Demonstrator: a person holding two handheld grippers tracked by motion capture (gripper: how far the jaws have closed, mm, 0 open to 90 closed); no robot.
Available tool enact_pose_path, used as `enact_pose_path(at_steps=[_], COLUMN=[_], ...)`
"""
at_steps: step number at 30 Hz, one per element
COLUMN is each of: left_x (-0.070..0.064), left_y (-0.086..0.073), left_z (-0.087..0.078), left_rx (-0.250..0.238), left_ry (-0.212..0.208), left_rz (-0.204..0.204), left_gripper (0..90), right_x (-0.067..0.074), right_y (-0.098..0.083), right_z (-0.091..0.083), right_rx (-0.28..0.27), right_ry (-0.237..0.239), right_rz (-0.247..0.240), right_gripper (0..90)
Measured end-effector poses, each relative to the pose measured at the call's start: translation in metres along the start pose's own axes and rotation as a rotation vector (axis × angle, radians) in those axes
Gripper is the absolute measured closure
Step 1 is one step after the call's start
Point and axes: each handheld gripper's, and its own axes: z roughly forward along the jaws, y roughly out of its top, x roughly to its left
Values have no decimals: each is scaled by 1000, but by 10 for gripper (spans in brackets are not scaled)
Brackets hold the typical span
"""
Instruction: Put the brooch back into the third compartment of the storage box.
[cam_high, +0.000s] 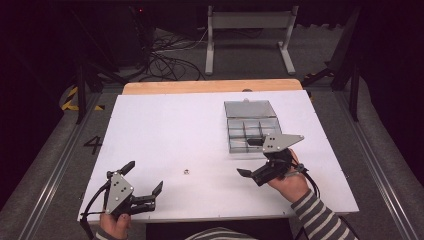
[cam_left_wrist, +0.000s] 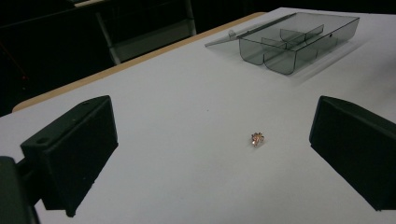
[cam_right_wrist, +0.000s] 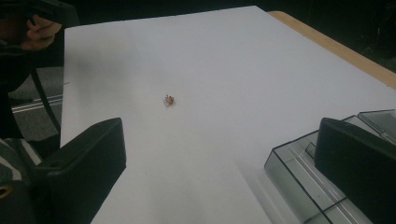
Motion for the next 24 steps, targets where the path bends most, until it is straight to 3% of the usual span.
enact_pose_path(at_steps=[12,24], left_x=[-1,0], left_y=[0,-1], left_z=[0,0], left_rx=[5,3], left_ry=[-1,-4], left_rz=[-1,-1], left_gripper=[15,15], right_x=[3,9], right_y=[5,15], right_z=[10,38], right_rx=[26,79], right_ry=[85,109], right_rz=[74,76], right_gripper=[75,175])
